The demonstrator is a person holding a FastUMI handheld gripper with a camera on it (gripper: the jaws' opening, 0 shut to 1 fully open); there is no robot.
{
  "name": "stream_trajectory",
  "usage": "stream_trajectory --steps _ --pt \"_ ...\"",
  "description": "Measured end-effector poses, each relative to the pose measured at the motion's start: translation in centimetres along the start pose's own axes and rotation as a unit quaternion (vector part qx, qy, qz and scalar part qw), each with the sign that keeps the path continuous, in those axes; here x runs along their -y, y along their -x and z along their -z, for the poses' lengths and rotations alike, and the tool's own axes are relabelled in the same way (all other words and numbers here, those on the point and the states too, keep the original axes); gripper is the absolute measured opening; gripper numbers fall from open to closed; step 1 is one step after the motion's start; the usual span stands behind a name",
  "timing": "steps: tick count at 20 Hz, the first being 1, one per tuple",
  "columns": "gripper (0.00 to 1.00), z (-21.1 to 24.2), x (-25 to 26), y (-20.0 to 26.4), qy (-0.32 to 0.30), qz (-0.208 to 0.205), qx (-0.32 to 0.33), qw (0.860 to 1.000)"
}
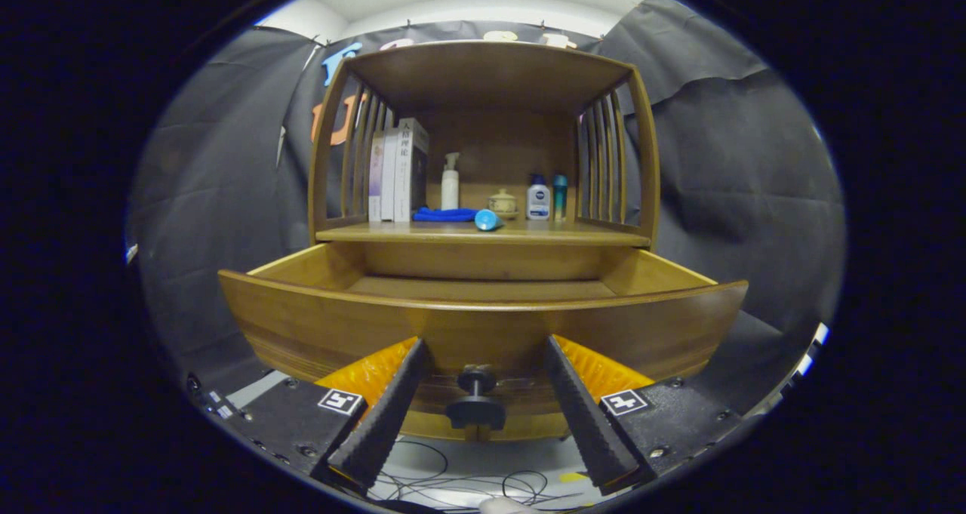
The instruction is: Pull open the drawer, take out the items inside it, and place them on the countertop above the cabinet.
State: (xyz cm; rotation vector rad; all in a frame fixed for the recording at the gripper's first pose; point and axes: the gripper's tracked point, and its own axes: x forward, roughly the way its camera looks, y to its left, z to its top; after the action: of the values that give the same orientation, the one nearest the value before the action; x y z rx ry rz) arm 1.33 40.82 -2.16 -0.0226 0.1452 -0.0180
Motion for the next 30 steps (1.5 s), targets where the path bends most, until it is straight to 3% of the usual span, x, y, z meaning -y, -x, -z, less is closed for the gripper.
stream_trajectory --steps 13,30 --pt "1.00 -0.3 -0.2 -1.6 -0.018 -0.014 0.005 1.000" --pt "1.00 -2.4 -1.4 -9.6 -0.013 0.007 0.003 1.000"
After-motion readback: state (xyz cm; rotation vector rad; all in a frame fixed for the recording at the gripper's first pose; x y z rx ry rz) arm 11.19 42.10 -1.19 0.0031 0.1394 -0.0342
